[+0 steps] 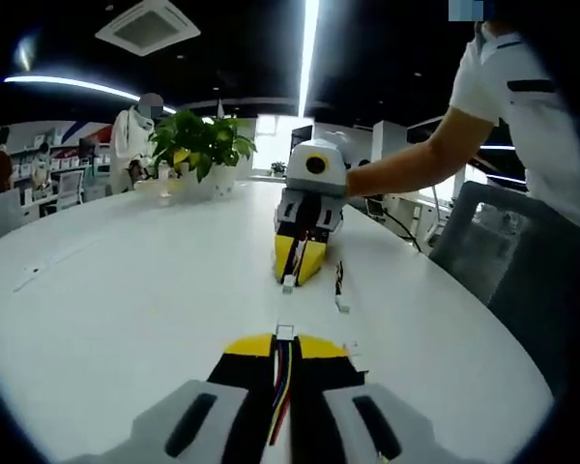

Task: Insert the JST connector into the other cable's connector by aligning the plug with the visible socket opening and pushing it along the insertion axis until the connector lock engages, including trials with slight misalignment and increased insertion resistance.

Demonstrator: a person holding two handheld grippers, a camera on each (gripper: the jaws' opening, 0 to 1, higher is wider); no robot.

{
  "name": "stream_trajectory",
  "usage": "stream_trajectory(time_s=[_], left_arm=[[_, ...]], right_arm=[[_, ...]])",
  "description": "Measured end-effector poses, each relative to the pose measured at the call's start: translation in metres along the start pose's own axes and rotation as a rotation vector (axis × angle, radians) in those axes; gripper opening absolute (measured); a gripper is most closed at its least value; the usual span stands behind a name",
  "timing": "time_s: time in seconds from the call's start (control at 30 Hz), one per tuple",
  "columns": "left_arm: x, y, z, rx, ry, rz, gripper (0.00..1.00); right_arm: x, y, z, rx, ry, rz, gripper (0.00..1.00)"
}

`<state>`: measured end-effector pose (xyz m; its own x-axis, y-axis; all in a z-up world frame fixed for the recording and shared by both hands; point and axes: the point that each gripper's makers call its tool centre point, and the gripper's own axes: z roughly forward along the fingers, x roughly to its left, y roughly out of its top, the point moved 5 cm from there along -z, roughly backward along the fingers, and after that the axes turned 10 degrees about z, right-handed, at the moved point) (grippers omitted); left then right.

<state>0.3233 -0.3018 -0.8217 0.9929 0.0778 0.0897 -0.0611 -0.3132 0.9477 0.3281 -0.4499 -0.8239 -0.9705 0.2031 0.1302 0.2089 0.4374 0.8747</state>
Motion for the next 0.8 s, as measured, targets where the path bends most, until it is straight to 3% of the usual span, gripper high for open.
stream_trajectory(time_s=[0.33,0.57,0.8], left_arm=[[0.002,0.006,-0.008,-0.037,-0.009,-0.014,0.0],[-0.002,0.02,-0.016,-0.056,-0.013,0.007,0.0],[-0.007,0.033,-0.02,-0.063,-0.018,0.022,0.0]], right_arm=[[0.004,0.001,-0.003,0.016,0.019,0.004,0.03],[0.012,0.027,-0.009,-0.052,0.026,0.018,0.03],[0.023,0.046,-0.004,-0.05,0.047,-0.028,0.03]])
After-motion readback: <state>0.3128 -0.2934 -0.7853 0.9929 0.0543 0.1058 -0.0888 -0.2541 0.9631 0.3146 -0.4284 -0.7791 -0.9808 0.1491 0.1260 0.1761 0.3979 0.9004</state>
